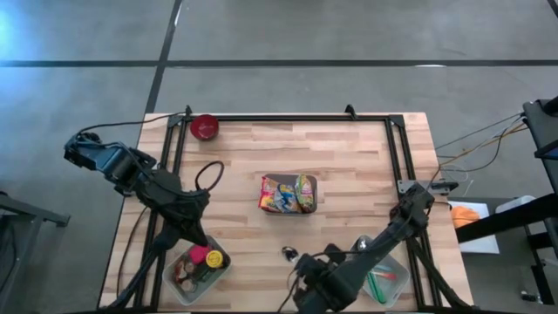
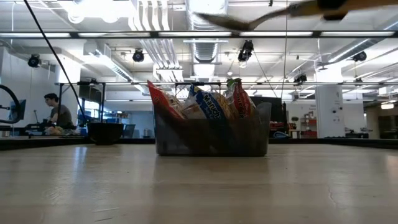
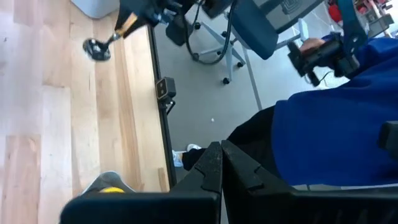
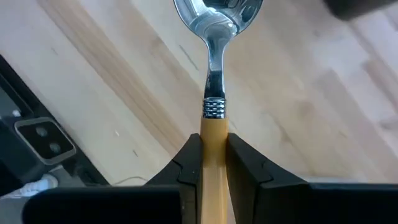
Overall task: Pick & Place Food Item
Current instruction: Put the yellow spoon into the right grey bin
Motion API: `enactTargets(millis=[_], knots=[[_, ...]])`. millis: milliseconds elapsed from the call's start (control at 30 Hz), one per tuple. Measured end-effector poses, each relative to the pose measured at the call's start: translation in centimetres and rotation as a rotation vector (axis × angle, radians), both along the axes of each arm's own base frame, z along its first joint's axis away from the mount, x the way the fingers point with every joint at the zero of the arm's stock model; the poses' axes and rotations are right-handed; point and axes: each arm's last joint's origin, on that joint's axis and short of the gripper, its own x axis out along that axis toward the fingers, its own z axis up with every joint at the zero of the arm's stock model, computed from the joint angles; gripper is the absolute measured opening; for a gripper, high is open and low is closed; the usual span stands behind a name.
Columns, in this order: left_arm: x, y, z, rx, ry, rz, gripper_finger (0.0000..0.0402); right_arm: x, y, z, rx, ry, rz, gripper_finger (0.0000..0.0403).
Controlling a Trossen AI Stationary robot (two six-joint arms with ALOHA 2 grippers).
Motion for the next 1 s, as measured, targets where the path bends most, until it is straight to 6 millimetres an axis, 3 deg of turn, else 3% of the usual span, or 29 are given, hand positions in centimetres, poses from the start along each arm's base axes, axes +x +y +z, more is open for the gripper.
enactTargets(millis=[267,500,633,767,1000], knots=[[-0.1,0.0,0.1,0.013,-0.018,-0.018,0.0,-4.7,-0.6,4.1,-0.006,-0.005,-0.066,0.0036],[-0.5,0.2,0.3,0.024,-0.048,-0.016,0.0,-11.2,0.2,5.3,0.037,-0.032,-0.183,0.0036],[-0.7,0.3,0.5,0.026,-0.062,-0.004,0.0,-14.9,0.8,4.4,0.065,-0.053,-0.287,0.0036],[-1.0,0.5,0.7,0.023,-0.073,-0.001,0.0,-17.3,1.6,2.7,0.069,-0.06,-0.359,0.0036],[-1.4,0.7,1.0,0.015,-0.088,-0.001,0.0,-18.0,1.9,-1.0,0.089,-0.017,-0.384,0.0036]])
